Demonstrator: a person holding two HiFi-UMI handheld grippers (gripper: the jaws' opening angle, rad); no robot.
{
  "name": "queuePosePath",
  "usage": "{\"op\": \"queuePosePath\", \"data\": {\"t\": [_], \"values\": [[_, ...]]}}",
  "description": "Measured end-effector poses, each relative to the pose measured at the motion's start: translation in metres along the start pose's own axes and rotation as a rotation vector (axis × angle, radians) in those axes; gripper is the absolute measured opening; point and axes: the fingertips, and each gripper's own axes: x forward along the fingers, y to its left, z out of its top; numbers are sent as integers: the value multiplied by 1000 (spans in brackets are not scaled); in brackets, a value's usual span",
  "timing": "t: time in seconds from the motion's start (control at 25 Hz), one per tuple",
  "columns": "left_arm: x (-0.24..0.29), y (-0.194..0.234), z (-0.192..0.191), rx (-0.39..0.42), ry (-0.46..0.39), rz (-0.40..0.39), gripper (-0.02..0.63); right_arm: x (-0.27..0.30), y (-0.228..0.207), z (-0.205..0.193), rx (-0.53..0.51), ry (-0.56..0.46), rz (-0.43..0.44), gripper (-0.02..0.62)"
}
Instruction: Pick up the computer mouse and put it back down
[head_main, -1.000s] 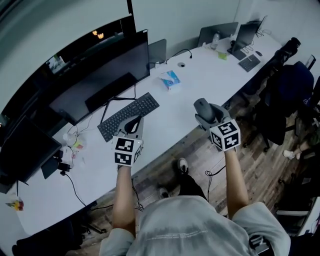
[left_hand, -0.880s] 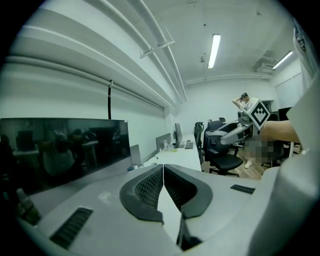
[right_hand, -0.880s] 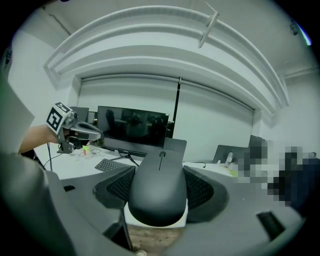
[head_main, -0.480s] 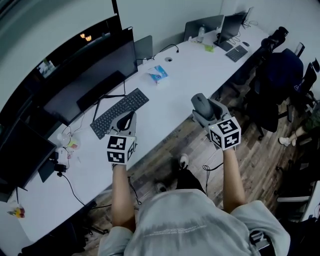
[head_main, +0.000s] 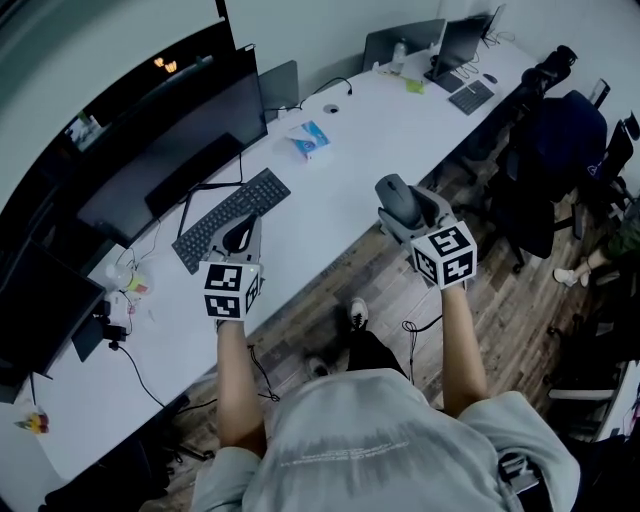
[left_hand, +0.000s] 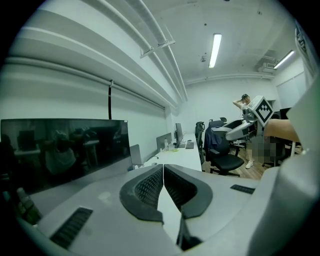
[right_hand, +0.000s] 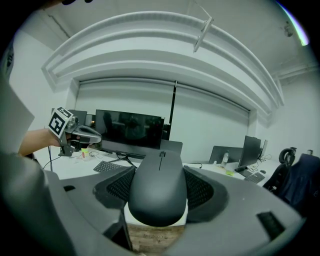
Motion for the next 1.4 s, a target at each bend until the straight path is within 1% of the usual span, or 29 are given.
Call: {"op": "queuePosePath", "data": {"t": [0.32, 0.56, 0.8, 0.96, 1.12, 1.4], "values": [[31, 16, -18, -20, 59, 27, 14, 48, -22, -13, 16, 37, 57, 301], [72, 36, -39, -60, 113, 46, 14, 115, -42, -34, 23, 85, 126, 299], [116, 62, -63, -117, 165, 97, 14, 195, -60, -57, 14, 133, 231, 299], [142, 78, -79, -141, 209, 129, 14, 251, -63, -73, -12, 172, 313, 299], [160, 91, -92, -173, 245, 175, 14, 299, -56, -93, -35, 212, 409, 299], [180, 101, -118, -208, 313, 220, 14, 365, -31, -149, -44, 321, 542, 301]]}}
